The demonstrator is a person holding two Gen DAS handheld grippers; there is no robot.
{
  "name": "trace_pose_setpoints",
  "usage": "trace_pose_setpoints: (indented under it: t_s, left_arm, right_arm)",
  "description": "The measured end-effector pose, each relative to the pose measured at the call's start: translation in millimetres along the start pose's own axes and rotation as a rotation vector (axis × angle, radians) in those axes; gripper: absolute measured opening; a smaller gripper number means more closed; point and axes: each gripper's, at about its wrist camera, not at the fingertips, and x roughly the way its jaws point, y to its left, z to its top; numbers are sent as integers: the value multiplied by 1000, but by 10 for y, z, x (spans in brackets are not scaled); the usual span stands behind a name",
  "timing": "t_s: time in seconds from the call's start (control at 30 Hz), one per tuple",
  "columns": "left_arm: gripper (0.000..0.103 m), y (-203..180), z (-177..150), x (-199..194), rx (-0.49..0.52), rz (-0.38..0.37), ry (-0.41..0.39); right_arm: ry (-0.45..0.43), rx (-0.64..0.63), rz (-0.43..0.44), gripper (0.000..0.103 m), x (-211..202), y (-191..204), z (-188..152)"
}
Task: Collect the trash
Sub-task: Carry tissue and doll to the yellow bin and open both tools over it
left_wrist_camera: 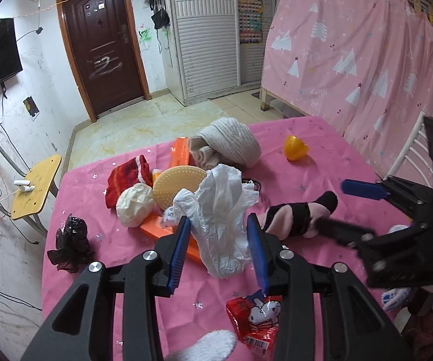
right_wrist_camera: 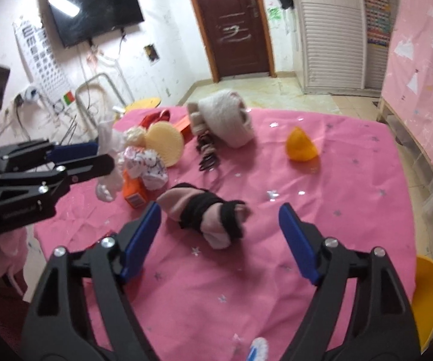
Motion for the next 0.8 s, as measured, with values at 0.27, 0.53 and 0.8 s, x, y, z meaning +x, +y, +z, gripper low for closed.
trace_pose_setpoints:
  t_s: [0.27, 0.53, 0.8]
  left_arm:
    - [31, 30, -18, 47, -5, 27, 20]
    - [31, -56, 44, 72, 11, 32, 18]
    - [31, -489, 197, 81, 69, 3, 3]
  right_arm:
    - [104, -63, -29, 54, 385, 124, 18]
    - [58, -76, -77, 47, 216, 71, -12]
    - [-21, -8, -203, 47, -170, -350, -51]
